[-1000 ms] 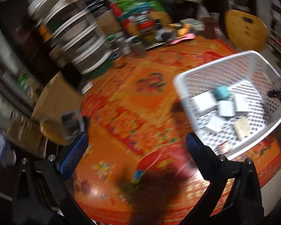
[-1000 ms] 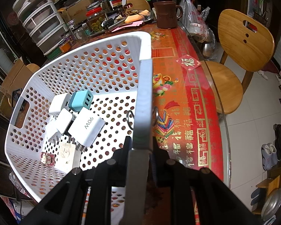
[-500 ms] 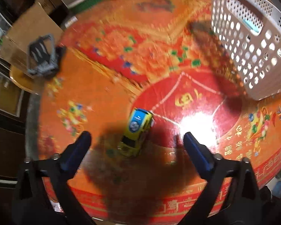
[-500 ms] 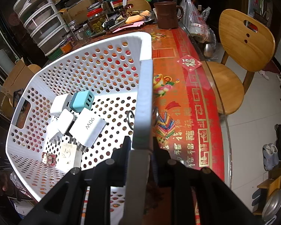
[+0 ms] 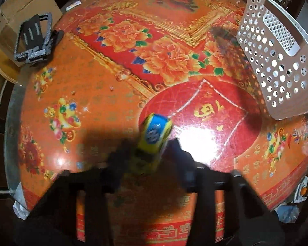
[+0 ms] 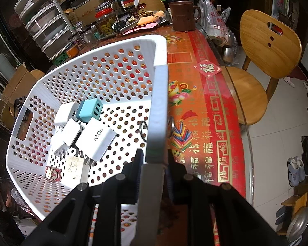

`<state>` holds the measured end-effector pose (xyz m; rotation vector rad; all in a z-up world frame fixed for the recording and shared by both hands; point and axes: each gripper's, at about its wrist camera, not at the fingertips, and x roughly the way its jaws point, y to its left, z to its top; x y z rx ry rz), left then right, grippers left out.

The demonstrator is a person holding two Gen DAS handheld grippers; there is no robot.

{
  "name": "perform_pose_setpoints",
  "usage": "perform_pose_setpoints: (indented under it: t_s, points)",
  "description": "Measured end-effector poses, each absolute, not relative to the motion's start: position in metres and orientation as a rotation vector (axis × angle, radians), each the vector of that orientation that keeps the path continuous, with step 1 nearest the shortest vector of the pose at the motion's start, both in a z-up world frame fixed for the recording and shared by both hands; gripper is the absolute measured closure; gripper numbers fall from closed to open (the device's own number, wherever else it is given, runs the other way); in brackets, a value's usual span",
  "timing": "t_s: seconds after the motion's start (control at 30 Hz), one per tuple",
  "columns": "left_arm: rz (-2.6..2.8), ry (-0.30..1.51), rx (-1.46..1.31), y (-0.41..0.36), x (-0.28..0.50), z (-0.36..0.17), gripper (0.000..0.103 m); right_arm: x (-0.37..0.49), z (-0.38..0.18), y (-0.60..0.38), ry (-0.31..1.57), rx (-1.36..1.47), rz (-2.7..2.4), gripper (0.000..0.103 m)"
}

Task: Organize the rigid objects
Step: 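Grasp the yellow toy car with the left tool and lift it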

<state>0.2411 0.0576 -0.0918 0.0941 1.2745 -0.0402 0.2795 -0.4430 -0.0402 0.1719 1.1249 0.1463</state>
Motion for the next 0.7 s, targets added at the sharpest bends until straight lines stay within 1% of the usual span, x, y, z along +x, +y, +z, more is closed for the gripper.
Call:
perform_pose_setpoints:
  t_s: [0.1,0.37,0.7]
  points:
    - [-0.019,1.265,0.117,0.055,0.240,-0.090,0.074,0.280,-0.040,-0.443,1.124,0.172,0.147,0.083]
    - [0.018,1.235,0.149,0.052,0.232,-0.083,0.075,0.279,-0.041,-0.442,1.126,0.167,0.147,0.083]
    - [0.002,1.184,0.146,0.042,0.230,-0.050,0.076,0.279,-0.042,-0.442,1.126,0.169,0.147,0.083]
